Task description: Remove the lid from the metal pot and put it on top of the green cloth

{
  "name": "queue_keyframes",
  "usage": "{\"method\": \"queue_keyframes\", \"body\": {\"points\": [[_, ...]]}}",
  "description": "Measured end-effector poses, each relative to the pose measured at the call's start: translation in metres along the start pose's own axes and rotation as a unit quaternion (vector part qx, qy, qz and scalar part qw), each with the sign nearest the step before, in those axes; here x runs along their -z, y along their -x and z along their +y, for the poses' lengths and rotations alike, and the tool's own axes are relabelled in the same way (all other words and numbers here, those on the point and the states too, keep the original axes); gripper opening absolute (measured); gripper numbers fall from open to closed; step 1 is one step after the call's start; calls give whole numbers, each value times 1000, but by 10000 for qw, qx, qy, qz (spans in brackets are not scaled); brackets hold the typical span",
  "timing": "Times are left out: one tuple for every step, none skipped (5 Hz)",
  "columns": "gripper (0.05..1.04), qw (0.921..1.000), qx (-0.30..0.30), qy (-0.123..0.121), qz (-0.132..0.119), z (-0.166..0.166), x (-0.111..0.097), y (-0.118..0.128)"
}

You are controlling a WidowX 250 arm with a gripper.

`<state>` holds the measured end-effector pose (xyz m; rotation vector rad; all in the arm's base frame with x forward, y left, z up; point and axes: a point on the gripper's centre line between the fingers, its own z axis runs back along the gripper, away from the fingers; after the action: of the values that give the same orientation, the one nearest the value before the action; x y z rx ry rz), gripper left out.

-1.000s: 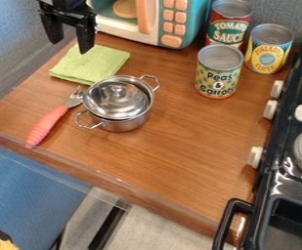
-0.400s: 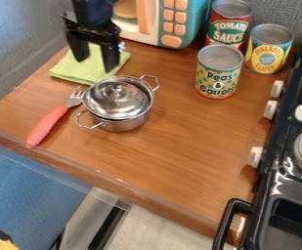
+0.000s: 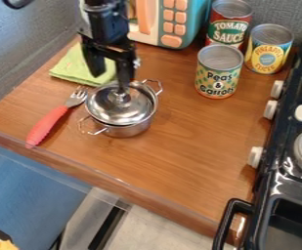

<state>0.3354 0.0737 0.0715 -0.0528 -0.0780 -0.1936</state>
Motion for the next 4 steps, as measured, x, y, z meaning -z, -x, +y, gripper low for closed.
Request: {"method": "queue_keyframes", "body": {"points": [[998,9998,176,0,11,-17,2,2],[998,9993,190,-164,-259,-22,-19,-3],[999,9992,249,-127,-285,-24,-20,-2],[999,9993,297,-108,-184,-27,-16,8]]}}
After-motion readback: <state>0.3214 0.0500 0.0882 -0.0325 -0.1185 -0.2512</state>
